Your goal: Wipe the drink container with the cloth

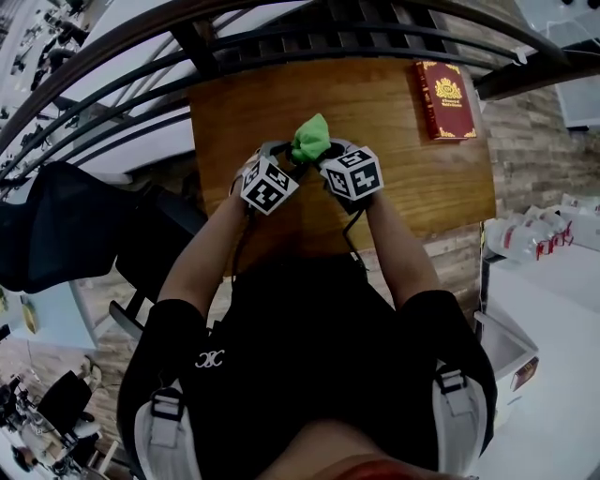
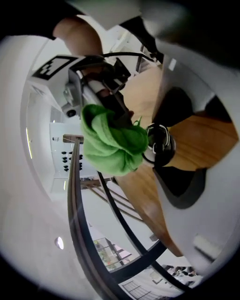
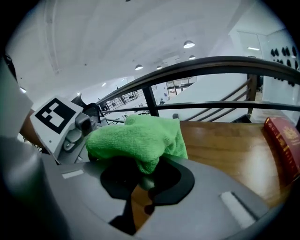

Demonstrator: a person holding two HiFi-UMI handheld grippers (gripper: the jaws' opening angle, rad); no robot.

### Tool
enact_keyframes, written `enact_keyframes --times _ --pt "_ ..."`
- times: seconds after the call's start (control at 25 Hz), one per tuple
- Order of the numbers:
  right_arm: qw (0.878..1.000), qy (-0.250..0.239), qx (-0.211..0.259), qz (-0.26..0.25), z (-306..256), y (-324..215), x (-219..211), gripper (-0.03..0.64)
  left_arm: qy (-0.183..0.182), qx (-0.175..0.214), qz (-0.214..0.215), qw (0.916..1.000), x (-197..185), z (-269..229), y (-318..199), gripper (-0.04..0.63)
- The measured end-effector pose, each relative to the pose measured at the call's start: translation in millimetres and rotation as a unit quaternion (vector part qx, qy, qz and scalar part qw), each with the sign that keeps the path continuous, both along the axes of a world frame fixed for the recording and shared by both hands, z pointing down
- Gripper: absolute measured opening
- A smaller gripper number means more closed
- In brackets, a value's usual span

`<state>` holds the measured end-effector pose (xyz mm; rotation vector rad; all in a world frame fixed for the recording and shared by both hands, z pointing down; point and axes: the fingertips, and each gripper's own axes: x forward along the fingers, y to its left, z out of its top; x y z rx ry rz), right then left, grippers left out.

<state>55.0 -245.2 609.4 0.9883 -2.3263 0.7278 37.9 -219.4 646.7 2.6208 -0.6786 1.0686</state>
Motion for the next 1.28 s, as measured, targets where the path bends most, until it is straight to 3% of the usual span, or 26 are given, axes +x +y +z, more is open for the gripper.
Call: enact_keyframes --times 0.44,0.92,1.16,1.28 --pt "0.999 -0.003 -0.037 0.031 23.4 -21.7 25.8 0.052 -0.033 0.069 0.052 0.9956 0.3 3.7 11.2 0.317" --pt "0.989 0.004 -0.096 0.114 76.7 -21.8 84.7 0.052 -0.024 0.076 0.032 0.9963 3.1 0.5 9.1 0.316" --pt "0.987 -0.007 -0.109 0.12 86.4 -3.1 85.2 0.052 -0.006 0.062 0.013 0.998 3.8 -0.8 4.5 0.316" --pt "0.99 -0.024 -0.1 0.099 72.5 9.2 74.8 0.052 -0.006 0.059 0.011 0.9982 4.8 -2.2 3.6 0.316"
